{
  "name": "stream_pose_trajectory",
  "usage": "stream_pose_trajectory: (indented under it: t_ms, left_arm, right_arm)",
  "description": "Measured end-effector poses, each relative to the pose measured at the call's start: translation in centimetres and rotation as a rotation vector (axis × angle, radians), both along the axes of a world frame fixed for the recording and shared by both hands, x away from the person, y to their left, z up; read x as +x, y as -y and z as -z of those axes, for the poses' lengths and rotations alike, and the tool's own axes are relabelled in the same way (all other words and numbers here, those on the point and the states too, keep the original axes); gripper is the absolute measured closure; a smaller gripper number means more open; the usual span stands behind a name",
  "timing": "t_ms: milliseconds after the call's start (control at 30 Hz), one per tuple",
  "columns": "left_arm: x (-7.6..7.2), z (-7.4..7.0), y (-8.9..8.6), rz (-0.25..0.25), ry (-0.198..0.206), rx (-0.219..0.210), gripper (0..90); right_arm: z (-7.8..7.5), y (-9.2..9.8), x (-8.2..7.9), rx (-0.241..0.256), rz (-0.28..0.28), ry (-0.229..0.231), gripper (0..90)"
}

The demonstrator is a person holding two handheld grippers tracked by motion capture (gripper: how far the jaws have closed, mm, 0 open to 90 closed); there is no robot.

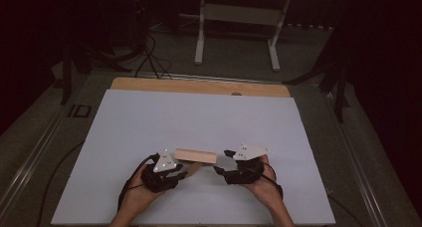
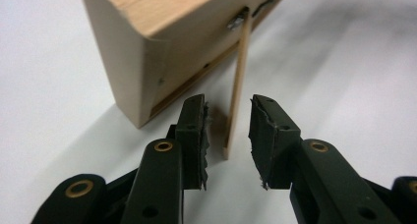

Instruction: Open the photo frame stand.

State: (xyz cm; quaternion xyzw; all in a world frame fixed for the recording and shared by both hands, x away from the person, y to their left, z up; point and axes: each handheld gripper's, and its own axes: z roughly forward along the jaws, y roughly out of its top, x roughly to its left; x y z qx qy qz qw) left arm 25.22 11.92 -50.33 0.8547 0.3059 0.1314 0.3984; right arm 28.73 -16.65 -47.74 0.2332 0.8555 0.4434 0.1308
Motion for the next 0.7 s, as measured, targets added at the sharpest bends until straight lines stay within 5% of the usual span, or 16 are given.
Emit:
stream_pose_trajectory:
  t_ms: [167, 700]
  left_arm:
    - [-0.4, -0.1, -0.3, 0.018, 0.005, 0.009, 68.2]
    - [-0.2, -0.6, -3.7, -0.059, -0.007, -0.011, 73.3]
  right_arm:
    - [-0.2, 0.4, 0.1, 0.0, -0.003, 0.003, 34.3]
    - [-0.6, 2.4, 0.8, 0.034, 0.051, -0.004, 39.1]
